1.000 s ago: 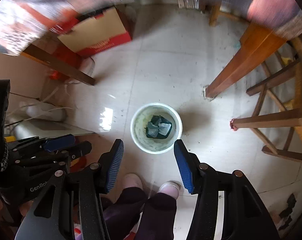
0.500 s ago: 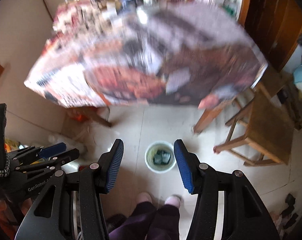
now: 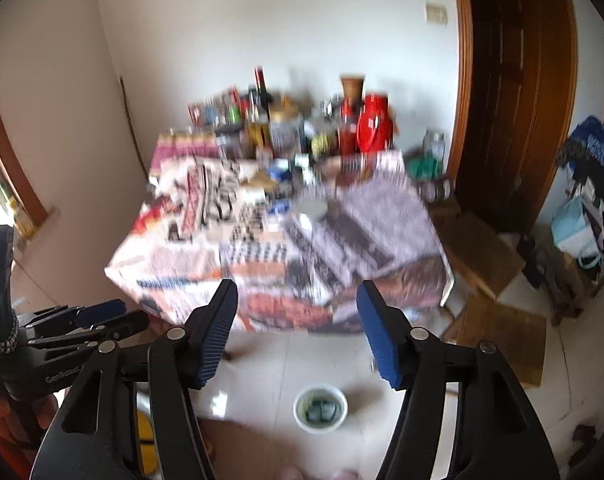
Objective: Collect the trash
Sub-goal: 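Move both open grippers back toward the table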
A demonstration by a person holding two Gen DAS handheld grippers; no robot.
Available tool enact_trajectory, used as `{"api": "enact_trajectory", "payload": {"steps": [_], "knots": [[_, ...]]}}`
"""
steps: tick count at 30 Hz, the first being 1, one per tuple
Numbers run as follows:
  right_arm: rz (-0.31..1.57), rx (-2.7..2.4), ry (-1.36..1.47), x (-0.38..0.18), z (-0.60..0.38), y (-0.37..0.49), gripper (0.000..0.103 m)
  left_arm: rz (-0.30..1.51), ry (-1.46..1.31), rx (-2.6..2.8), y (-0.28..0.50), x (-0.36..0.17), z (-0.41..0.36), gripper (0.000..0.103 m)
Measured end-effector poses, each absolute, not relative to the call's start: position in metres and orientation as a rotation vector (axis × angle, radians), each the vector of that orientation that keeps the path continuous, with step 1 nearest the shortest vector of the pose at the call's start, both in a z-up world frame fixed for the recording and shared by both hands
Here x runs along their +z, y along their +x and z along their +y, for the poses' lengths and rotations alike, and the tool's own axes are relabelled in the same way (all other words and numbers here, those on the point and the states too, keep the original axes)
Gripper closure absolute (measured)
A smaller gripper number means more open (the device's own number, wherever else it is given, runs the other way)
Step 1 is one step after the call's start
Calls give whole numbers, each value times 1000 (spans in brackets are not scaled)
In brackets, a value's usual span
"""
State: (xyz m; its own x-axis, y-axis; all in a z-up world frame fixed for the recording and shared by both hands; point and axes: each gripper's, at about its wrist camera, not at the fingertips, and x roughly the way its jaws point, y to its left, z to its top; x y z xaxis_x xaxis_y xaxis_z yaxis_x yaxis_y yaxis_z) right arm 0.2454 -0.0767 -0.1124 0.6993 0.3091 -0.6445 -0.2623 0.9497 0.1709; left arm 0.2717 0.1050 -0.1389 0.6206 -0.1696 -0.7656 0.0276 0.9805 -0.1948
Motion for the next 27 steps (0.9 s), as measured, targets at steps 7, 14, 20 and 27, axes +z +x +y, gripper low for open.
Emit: {"api": "enact_trajectory", "payload": {"steps": [7, 14, 20, 27], "knots": [[595, 284, 92, -74, -84, 233, 27, 769, -145, -131, 258, -86, 111, 42], [546, 260, 115, -70, -94, 251, 3, 704, -126, -94, 271, -64, 106, 10], [572, 290, 111, -79, -105, 296, 2, 700, -120, -62, 309, -63, 92, 9], [585, 352, 75, -78, -121, 353, 2, 709, -159, -18, 378, -63, 70, 9]]}}
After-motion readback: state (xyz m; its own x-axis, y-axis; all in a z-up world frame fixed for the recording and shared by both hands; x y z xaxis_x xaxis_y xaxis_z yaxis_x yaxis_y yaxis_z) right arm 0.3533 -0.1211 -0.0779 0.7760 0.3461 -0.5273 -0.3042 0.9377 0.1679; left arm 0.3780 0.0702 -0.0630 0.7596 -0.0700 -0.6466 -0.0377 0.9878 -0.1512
